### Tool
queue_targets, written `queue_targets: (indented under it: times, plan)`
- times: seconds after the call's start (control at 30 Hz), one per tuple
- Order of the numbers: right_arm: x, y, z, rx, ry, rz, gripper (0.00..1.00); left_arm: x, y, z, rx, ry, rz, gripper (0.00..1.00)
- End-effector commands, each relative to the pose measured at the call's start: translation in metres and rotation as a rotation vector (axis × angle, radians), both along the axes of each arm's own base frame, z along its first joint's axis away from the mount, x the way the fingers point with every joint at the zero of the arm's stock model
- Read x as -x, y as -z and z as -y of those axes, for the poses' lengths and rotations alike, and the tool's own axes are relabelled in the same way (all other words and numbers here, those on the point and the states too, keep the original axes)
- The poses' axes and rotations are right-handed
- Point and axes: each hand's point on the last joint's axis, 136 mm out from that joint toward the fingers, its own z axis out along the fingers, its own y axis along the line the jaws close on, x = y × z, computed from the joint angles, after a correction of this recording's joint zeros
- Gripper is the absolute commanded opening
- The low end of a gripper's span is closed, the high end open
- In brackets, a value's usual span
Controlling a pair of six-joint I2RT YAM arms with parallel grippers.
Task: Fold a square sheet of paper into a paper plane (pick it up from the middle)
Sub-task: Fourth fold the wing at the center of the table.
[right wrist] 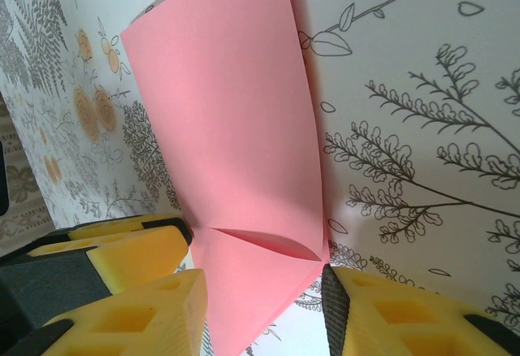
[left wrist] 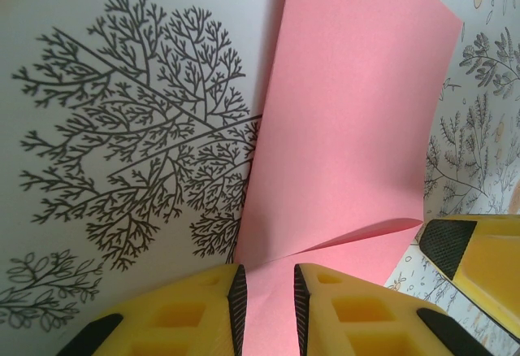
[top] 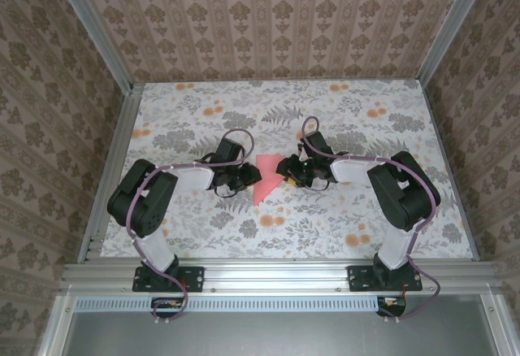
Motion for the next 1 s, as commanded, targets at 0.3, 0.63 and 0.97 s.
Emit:
queue_targets:
  times: [0.3,0.63,0.97]
  plan:
    - [0.000,0.008,-0.007,-0.006,-0.029,-0.019,0.42,0.016,0.008,-0.007,-0.038,0.011,-0.042,0.26]
    - [-0.001,0.002,-0.004,0.010,-0.018,0.003,0.40,0.017,0.009,-0.007,-0.039,0.014,-0.042,0.26]
    - [-0.002,0.000,-0.005,0.001,-0.020,0.011,0.37,0.017,0.009,-0.007,-0.041,0.014,-0.043,0.26]
